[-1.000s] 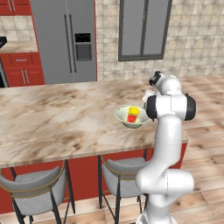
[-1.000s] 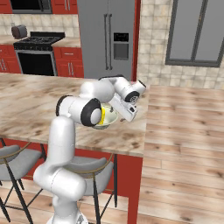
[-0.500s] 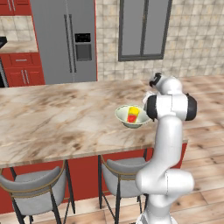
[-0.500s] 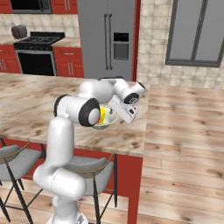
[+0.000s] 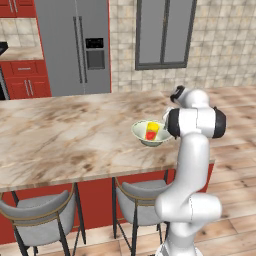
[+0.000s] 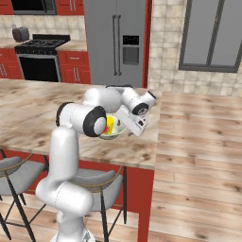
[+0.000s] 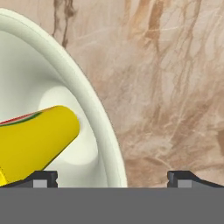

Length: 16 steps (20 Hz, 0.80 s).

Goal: Place the cup inside the bowl on the dining table and move the bowl to any counter.

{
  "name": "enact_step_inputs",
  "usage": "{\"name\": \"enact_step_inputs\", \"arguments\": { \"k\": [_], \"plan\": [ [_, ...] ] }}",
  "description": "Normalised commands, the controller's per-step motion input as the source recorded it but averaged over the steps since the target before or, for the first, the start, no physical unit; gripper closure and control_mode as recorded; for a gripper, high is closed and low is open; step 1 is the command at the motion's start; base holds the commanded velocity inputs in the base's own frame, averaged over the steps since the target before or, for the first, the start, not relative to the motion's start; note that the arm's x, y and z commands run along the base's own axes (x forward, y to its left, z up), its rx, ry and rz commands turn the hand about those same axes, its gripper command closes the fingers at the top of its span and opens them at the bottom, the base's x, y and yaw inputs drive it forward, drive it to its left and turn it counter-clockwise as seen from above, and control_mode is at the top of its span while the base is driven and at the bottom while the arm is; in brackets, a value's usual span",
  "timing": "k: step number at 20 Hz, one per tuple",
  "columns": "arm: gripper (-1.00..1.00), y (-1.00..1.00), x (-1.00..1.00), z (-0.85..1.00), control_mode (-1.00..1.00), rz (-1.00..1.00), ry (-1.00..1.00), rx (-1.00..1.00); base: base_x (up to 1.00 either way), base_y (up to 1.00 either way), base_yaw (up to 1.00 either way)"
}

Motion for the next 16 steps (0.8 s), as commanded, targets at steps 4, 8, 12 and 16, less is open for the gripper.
{"name": "enact_step_inputs", "arguments": {
  "k": [4,8,12,16],
  "plan": [
    [-1.00,0.13,0.00,-0.09,-1.00,0.00,0.00,0.00,0.00,0.00,0.00],
    [-1.00,0.08,0.09,0.00,-1.00,0.00,0.00,0.00,0.00,0.00,0.00],
    [-1.00,0.08,0.01,0.00,-1.00,0.00,0.00,0.00,0.00,0.00,0.00],
    [-1.00,0.00,0.00,0.00,-1.00,0.00,0.00,0.00,0.00,0.00,0.00]
  ]
}}
